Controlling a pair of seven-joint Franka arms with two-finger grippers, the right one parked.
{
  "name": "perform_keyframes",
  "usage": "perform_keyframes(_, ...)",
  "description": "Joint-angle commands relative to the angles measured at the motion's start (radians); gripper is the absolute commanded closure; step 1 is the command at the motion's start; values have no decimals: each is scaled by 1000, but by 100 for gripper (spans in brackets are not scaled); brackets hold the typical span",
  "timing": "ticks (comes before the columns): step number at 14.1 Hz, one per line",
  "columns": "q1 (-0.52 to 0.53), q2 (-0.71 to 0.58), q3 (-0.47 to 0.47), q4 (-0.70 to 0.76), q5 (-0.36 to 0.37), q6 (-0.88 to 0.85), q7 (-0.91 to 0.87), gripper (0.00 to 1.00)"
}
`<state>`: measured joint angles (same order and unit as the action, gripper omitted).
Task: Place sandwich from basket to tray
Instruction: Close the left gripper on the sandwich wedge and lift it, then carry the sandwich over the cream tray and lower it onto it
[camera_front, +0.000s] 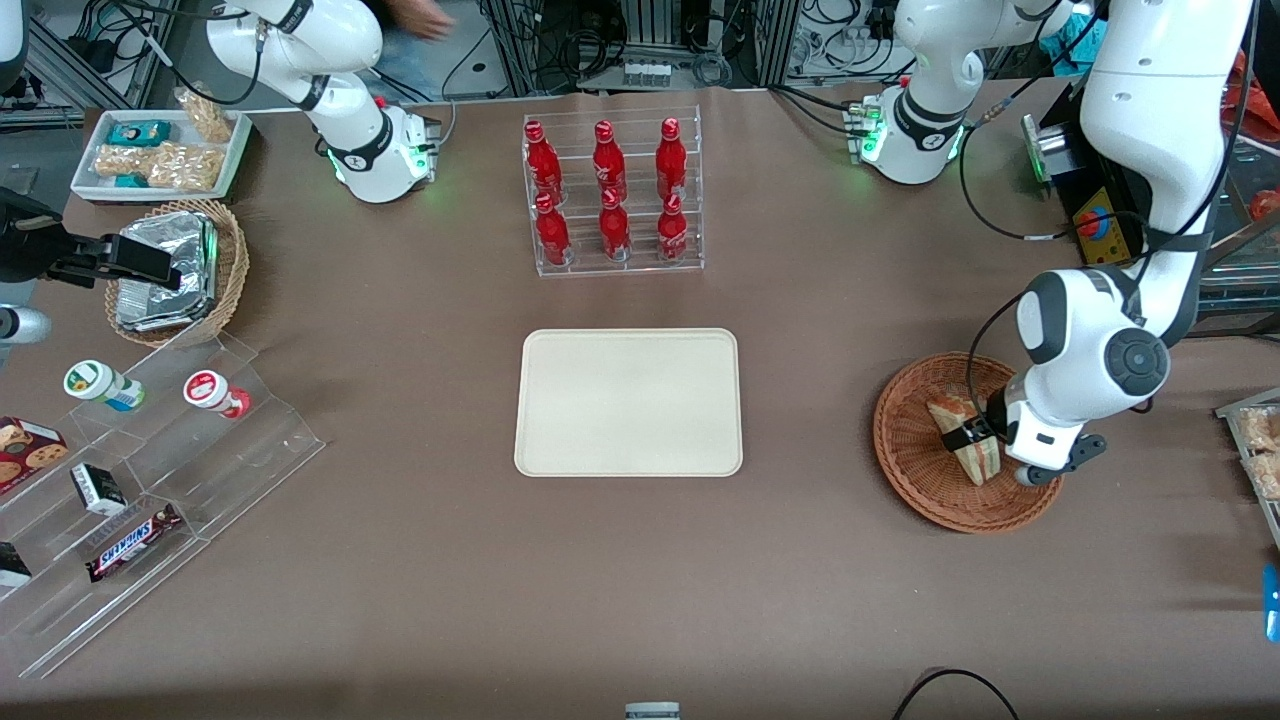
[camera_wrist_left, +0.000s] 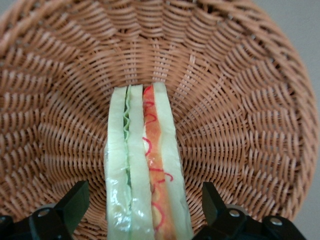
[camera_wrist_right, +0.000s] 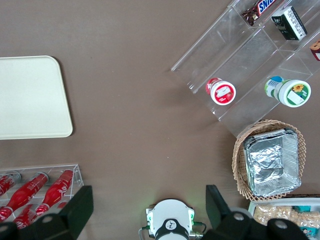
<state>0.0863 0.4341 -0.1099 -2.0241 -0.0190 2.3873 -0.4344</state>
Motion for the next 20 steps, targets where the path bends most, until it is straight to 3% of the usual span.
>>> perform_keyframes(1, 0, 2, 4, 22, -2, -11, -15, 50)
perform_keyframes(2, 4, -1, 4, 24, -2, -16, -15, 71)
perform_keyframes(6, 4, -9, 4, 18, -2, -16, -17, 85)
perform_keyframes(13, -63, -110, -43, 61, -2, -150, -59, 85)
perform_keyframes(16, -221, -97, -74, 100, 1, -192, -168, 85)
perform_keyframes(20, -426, 20, -74, 234, -2, -200, -193, 85)
